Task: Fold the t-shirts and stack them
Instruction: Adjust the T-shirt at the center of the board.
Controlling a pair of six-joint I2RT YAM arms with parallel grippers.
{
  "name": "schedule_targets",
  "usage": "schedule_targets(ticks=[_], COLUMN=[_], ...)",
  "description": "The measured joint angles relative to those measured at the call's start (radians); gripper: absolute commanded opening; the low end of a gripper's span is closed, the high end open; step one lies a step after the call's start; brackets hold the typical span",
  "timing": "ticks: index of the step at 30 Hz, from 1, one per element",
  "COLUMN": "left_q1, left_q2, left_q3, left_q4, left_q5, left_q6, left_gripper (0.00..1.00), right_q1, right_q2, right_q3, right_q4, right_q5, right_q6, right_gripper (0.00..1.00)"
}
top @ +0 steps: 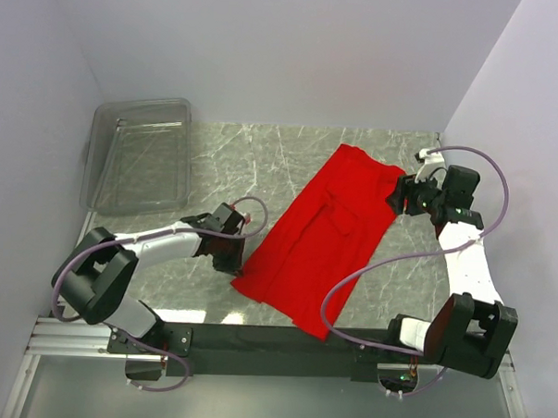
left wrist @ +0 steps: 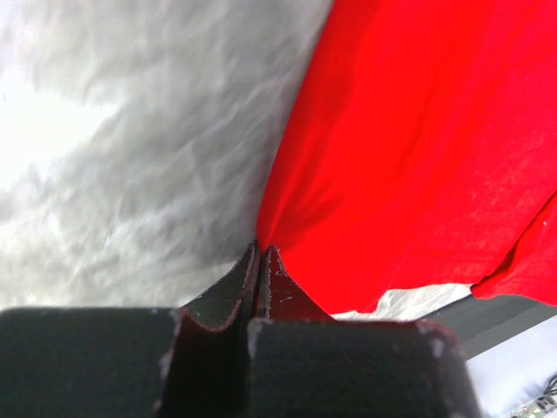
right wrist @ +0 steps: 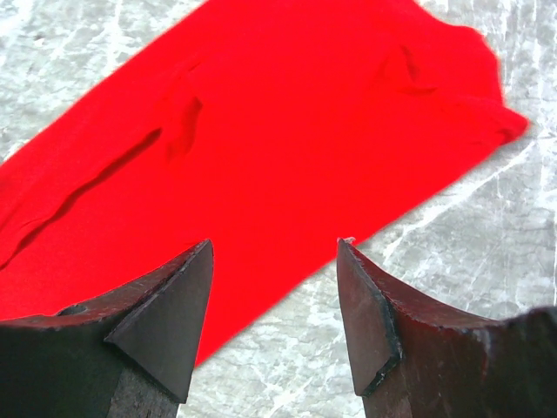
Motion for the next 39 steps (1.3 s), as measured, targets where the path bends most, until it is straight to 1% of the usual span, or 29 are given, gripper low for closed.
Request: schedule_targets(ticks=[2,3,4,5,8,10,12,15,18,19,22,24,26,30,34,39], left_q1=[0.001,0.001,0.001,0.001,0.002,0.007,0.025,0.077,0.121,0.133,0.140,0.139,0.139,0.140,0.142,0.142], left_q2=[-0.021,-0.031,-0.041,-0.053,-0.119,-0.166,-0.182,-0.120,0.062,0.183,0.460,0.603,0.704,0.850,0.927,0.999], left_q3=[-0.016,-0.021,-0.023,-0.024,-0.009,0.049,0.147,0.314,0.505,0.610,0.829,0.924,0.977,1.086,1.216,1.345], left_q4=[-0.023,-0.034,-0.052,-0.074,-0.146,-0.190,-0.184,-0.111,-0.021,0.010,0.088,0.121,0.139,0.159,0.187,0.182], left_q5=[-0.006,-0.010,-0.019,-0.033,-0.084,-0.115,-0.119,-0.085,-0.015,0.025,0.122,0.159,0.179,0.206,0.224,0.233], left_q6=[-0.020,-0.025,-0.030,-0.036,-0.055,-0.058,-0.045,-0.012,0.027,0.042,0.066,0.071,0.069,0.047,0.031,0.028], left_gripper=[0.01,0.07,0.19,0.42,0.67,0.69,0.70,0.70,0.71,0.73,0.74,0.75,0.74,0.73,0.72,0.64], right_q1=[0.000,0.000,0.000,0.000,0.000,0.000,0.000,0.000,0.000,0.000,0.000,0.000,-0.001,-0.001,-0.002,-0.002], right_q2=[0.010,0.014,0.019,0.026,0.058,0.092,0.127,0.159,0.169,0.171,0.178,0.183,0.183,0.183,0.182,0.175], right_q3=[0.000,0.000,0.000,0.000,0.000,0.004,0.014,0.016,0.018,0.020,0.039,0.056,0.060,0.059,0.056,0.044], right_q4=[0.005,0.007,0.010,0.012,0.018,0.020,0.021,0.025,0.029,0.029,0.026,0.026,0.028,0.028,0.029,0.029], right_q5=[0.010,0.013,0.016,0.022,0.053,0.074,0.086,0.090,0.089,0.089,0.079,0.069,0.061,0.050,0.043,0.037], right_q6=[0.002,0.003,0.005,0.009,0.037,0.070,0.097,0.132,0.158,0.163,0.178,0.182,0.183,0.183,0.183,0.189], right_gripper=[0.66,0.66,0.66,0.66,0.67,0.67,0.67,0.67,0.67,0.67,0.67,0.67,0.67,0.67,0.67,0.67])
